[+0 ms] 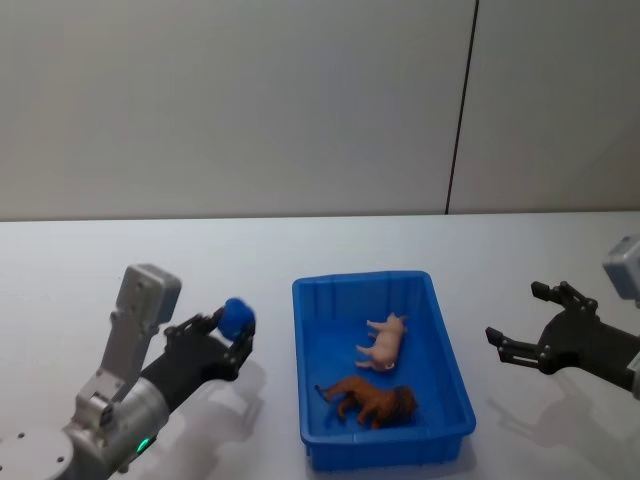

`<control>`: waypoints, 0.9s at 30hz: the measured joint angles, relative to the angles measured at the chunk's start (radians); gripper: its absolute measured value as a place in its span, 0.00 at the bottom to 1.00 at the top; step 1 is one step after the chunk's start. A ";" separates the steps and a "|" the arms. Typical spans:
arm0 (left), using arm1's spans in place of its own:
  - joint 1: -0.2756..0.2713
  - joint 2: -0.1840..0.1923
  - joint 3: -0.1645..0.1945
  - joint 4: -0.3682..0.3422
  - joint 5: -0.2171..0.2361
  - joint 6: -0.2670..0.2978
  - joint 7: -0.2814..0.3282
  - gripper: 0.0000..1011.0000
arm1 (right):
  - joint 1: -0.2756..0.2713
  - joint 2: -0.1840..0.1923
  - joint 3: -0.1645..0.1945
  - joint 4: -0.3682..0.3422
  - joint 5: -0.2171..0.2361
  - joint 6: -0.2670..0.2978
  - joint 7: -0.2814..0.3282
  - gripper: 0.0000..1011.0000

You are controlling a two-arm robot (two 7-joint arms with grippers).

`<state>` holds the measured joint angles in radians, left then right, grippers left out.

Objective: Pick up the two dolls from the table and place them into the box.

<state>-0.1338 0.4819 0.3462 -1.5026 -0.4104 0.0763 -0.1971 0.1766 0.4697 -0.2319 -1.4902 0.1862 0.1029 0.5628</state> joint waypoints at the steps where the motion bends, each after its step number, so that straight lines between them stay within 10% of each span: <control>1: -0.005 -0.006 0.002 -0.011 0.007 0.000 -0.001 0.42 | 0.000 0.000 0.000 0.000 0.000 0.000 0.000 0.99; 15: -0.061 -0.087 0.049 -0.038 0.062 0.006 -0.069 0.33 | 0.000 0.000 0.000 0.000 0.000 0.000 0.000 0.99; 27: -0.088 -0.130 0.074 -0.025 0.084 0.000 -0.118 0.72 | 0.000 0.000 0.000 0.000 0.000 0.000 0.000 0.99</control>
<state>-0.2216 0.3514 0.4205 -1.5275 -0.3266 0.0767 -0.3151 0.1766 0.4696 -0.2320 -1.4902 0.1862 0.1030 0.5628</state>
